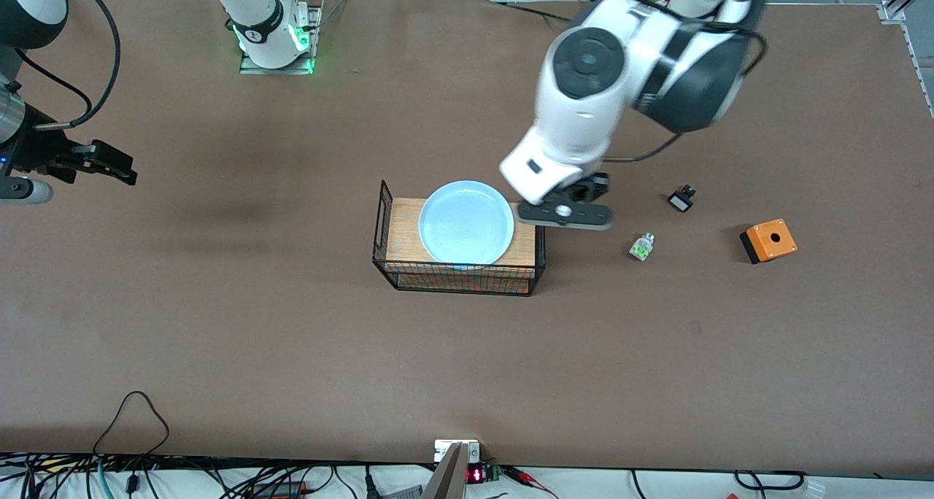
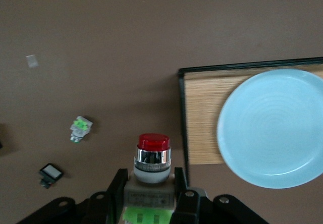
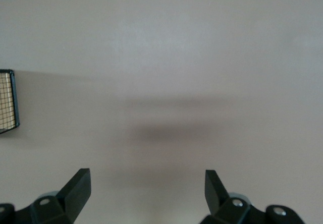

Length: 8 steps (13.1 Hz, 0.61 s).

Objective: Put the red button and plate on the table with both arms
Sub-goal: 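Carry the button beside the green button while the right gripper reaches the plate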

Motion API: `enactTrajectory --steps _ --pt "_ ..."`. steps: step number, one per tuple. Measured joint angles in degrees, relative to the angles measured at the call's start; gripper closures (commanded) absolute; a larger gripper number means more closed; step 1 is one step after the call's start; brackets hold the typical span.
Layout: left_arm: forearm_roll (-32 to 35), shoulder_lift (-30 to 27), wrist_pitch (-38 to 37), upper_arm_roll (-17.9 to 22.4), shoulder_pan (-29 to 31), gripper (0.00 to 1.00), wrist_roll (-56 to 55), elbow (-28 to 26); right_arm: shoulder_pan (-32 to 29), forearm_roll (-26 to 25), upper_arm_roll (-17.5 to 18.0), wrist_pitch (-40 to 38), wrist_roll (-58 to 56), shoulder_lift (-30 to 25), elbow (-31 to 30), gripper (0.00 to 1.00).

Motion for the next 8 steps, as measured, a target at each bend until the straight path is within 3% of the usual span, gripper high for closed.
enactTrajectory --steps 2,5,8 --pt "0.0 0.0 -2.5 0.2 5.9 0.82 11.7 -0.6 0.2 1.5 3.0 -3.1 9.6 -0.8 0.6 0.00" --pt "0.2 1.8 -2.4 0.6 15.7 0.82 28.5 -4.0 1.1 2.1 11.7 -4.6 27.7 -2.3 3.0 0.00" --pt "1.2 5.4 3.4 0.6 23.2 0.82 42.5 -8.4 1.8 2.1 19.2 -4.6 38.5 -1.2 3.3 0.00"
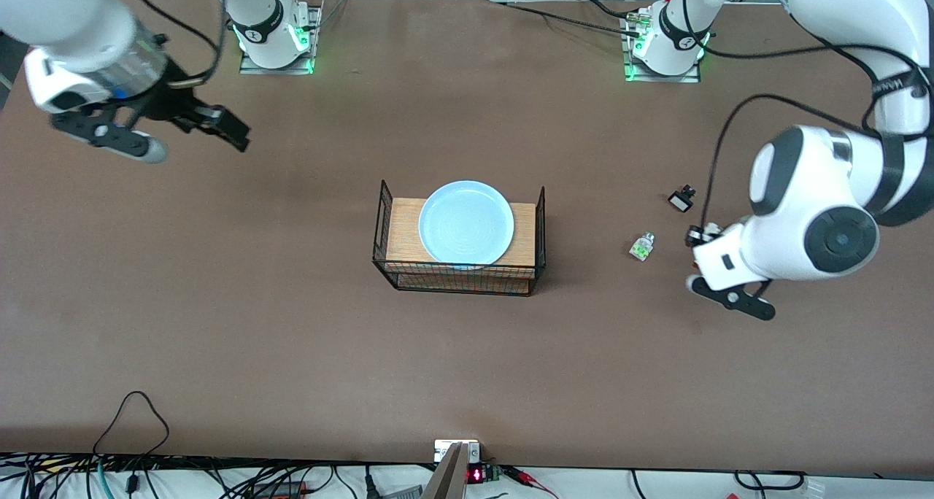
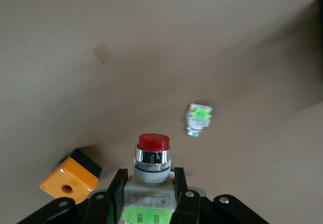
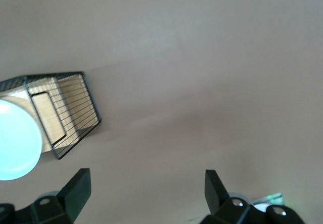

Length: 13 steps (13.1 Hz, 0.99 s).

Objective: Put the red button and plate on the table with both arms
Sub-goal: 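Carry the button beside the green button while the right gripper reaches the plate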

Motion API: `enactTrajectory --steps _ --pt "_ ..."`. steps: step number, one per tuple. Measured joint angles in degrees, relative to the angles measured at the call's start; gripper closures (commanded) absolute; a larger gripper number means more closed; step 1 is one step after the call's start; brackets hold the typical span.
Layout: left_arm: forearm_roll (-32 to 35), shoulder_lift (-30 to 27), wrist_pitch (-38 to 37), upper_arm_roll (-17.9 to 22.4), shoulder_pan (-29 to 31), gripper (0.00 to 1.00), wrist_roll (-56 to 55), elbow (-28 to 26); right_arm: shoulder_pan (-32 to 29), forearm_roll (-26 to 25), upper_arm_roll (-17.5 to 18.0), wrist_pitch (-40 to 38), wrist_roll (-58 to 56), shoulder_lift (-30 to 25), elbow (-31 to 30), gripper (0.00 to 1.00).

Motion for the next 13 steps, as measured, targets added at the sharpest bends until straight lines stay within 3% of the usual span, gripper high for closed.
enactTrajectory --steps 3,7,8,9,10,11,13 --pt "1.6 1.9 16.3 0.0 4.0 0.81 6.9 -11.3 1.6 0.0 4.4 4.2 11.0 4.2 -0.1 0.00" --pt "1.6 2.2 32.6 -0.1 5.3 0.78 8.6 -24.8 10.7 0.0 4.8 13.7 32.6 10.7 -0.1 0.00" --pt "1.6 2.3 35.0 -0.1 5.4 0.70 8.6 -26.4 12.6 0.0 4.8 16.3 38.3 12.2 -0.2 0.00" --pt "1.6 2.3 36.3 -0.1 5.5 0.54 8.6 -27.4 13.9 0.0 4.9 18.8 42.2 13.6 -0.2 0.00" --pt "1.6 2.3 36.8 -0.1 5.6 0.23 8.6 -27.9 14.8 0.0 4.8 21.1 44.4 15.0 -0.1 0.00" --pt "1.6 2.3 36.8 -0.1 5.6 0.00 8.6 -27.9 15.5 -0.1 4.8 23.4 45.8 16.2 -0.1 0.00" --pt "1.6 1.7 36.4 -0.2 5.7 0.00 8.6 -27.7 16.6 -0.1 4.8 28.1 48.8 18.9 -0.2 0.00"
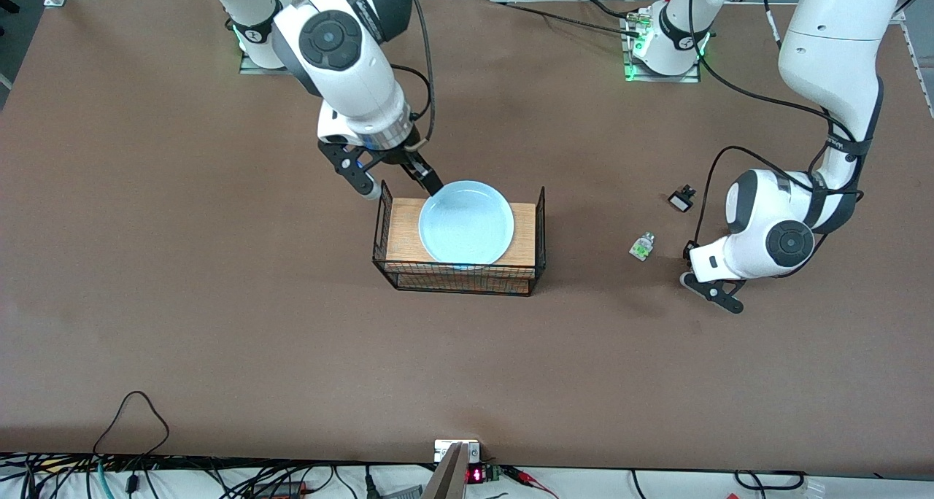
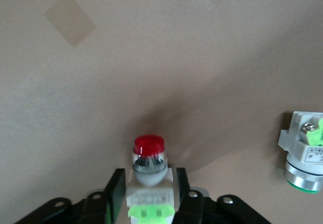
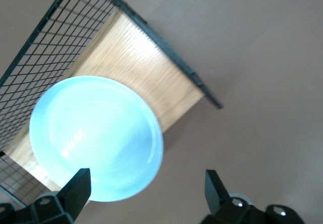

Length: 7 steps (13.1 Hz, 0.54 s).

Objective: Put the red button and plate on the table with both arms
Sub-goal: 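Carry the button beside the green button while the right gripper reaches the plate, then lower the red button onto the table and open the left gripper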

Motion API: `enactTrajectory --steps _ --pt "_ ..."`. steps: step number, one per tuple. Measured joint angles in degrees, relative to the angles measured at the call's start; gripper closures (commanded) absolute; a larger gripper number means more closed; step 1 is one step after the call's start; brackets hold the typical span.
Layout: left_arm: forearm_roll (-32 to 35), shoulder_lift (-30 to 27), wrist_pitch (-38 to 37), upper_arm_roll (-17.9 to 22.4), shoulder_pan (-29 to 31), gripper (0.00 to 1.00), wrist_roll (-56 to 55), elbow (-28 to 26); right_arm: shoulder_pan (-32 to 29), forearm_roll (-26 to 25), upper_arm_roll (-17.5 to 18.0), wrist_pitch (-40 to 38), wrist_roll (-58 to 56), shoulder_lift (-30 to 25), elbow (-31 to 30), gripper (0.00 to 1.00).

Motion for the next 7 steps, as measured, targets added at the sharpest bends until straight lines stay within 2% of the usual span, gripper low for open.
enactTrajectory --steps 3,7 --pt "0.0 -3.8 -8.6 -0.9 0.0 0.00 0.0 2.6 0.4 0.0 -0.1 5.2 1.9 4.4 0.0 0.00" --pt "0.0 -10.9 -30.5 -3.6 -0.1 0.00 -1.9 14.9 0.4 -1.2 -0.3 6.9 1.9 7.7 0.1 0.01"
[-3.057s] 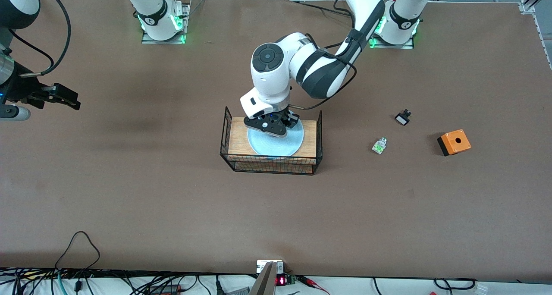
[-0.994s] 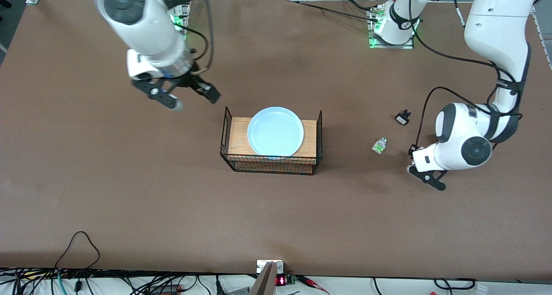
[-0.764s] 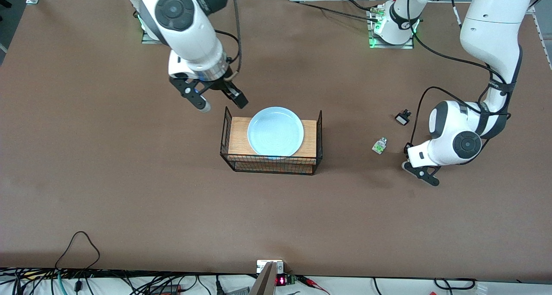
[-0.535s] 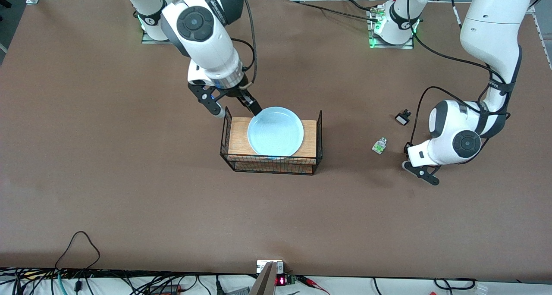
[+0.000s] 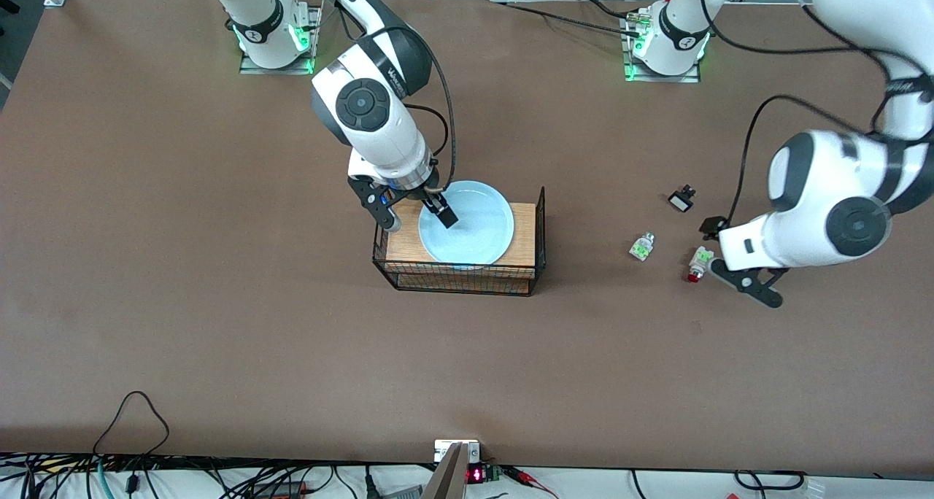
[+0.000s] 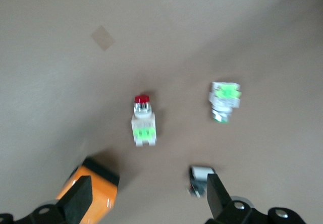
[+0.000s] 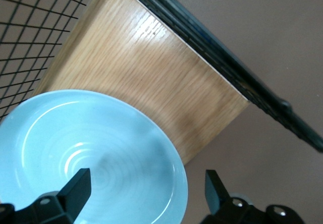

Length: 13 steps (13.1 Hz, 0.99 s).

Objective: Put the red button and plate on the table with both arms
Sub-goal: 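Lower the red button onto the table and open the left gripper, then grip the plate rim with the right gripper while the left gripper withdraws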

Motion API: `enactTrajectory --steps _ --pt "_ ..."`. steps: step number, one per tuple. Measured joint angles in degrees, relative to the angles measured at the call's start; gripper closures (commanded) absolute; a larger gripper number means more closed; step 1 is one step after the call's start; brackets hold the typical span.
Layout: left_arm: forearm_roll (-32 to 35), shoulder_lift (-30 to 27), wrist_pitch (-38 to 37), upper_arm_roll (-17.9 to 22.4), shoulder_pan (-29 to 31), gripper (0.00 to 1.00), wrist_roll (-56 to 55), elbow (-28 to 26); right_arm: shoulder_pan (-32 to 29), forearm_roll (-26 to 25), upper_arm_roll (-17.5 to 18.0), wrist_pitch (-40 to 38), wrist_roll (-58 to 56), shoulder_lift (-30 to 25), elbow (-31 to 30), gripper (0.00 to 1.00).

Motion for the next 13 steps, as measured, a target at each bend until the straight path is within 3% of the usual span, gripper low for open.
enactTrajectory --steps 3,5,6,8,9,11,13 --pt "0.0 -2.0 -13.0 -1.2 -0.3 0.00 -7.3 11.1 0.1 -0.8 0.0 0.0 0.0 0.9 0.0 0.08" --pt "0.0 -2.1 -17.9 -2.0 -1.0 0.00 -14.3 16.1 0.2 -1.3 0.0 0.1 0.0 1.2 0.0 0.19" --pt "0.0 -2.1 -19.3 -2.1 -1.2 0.00 -17.3 17.3 0.2 -1.3 0.0 0.4 0.0 1.3 0.0 0.29" --pt "-0.2 -2.3 -19.6 -1.9 -1.1 0.00 -20.1 18.2 0.2 -1.3 0.0 0.9 0.1 1.3 0.0 0.65" --pt "-0.7 -2.9 -18.2 -1.7 -1.1 0.00 -21.9 18.0 0.3 -1.3 0.0 1.1 0.1 1.3 0.0 0.80" --pt "-2.3 -6.7 -8.9 -0.1 -1.1 0.00 -26.1 12.9 0.6 -1.5 0.0 1.1 0.1 1.3 0.0 0.99" --pt "-2.7 -15.2 1.3 1.0 -1.0 0.00 -26.7 1.4 0.9 -1.6 0.0 1.8 0.1 1.6 0.0 1.00"
